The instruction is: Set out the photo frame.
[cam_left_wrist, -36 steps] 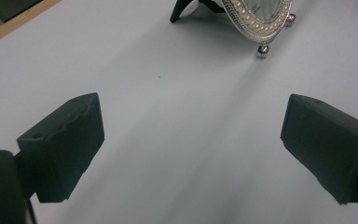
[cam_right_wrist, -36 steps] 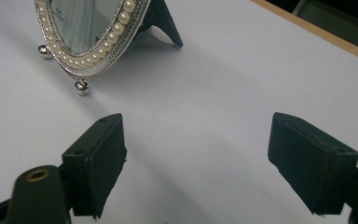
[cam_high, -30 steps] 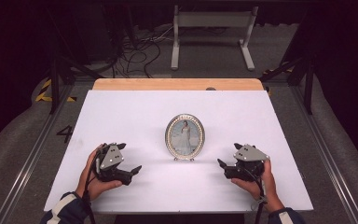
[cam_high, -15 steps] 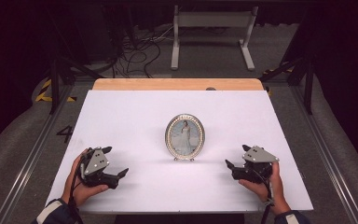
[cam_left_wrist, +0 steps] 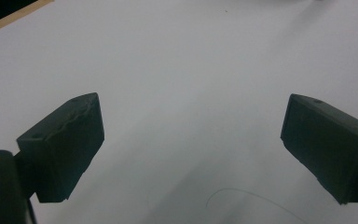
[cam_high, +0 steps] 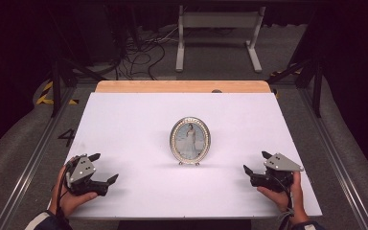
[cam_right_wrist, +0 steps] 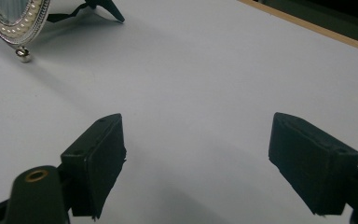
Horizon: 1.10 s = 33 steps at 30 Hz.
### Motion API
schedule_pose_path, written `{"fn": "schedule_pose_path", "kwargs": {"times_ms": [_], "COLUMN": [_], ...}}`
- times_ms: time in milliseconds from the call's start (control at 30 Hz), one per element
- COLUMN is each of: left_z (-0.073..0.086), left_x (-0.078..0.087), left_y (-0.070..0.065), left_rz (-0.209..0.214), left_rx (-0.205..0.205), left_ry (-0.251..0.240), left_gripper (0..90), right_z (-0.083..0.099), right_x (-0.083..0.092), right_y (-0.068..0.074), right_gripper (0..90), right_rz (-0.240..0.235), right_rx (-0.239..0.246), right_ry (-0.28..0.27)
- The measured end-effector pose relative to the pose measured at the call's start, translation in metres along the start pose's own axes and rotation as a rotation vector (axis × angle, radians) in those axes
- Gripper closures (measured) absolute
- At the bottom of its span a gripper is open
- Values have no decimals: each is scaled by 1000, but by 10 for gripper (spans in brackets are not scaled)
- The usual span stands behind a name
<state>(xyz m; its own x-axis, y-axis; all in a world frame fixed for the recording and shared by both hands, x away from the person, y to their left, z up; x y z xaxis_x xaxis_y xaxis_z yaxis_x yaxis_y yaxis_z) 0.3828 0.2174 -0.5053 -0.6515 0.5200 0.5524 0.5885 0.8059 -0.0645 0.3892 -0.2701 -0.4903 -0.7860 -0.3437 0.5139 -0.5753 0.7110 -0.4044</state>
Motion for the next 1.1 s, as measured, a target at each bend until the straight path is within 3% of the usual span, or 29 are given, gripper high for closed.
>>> {"fn": "schedule_pose_path", "kwargs": {"times_ms": [600,733,900,1100], "left_z": [17,20,21,20], "left_x": [22,24,25,25], "left_y": [28,32,31,29], "left_rz": [-51,-53,-47,-54], "left_rx": [72,102,111,93], "left_ry": [-21,-31,-33,-27], "left_gripper": [69,70,70,70], "right_z": [25,30,33,34], "right_x": [20,23,24,22], "right_y": [-19,-22,-27,-26], "right_gripper": [173,171,160,158], "right_rz": [70,83,94,95], "right_rx": [-50,-55,-77,-86], "right_ry": [8,13,2,-6]}}
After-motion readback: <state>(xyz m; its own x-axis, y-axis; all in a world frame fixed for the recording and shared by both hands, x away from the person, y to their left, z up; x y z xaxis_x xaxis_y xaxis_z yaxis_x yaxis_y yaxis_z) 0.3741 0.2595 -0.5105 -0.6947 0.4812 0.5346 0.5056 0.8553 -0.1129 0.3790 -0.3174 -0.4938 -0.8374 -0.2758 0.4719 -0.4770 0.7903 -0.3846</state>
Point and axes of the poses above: each handheld gripper's, and its own axes: x roughly backward along the jaws, z roughly out of its underside, y roughly to its left, the point moved 10 cm from there along -x, roughly forward along the jaws, and after that the axes turned 15 degrees about x, right-handed, at the moved point
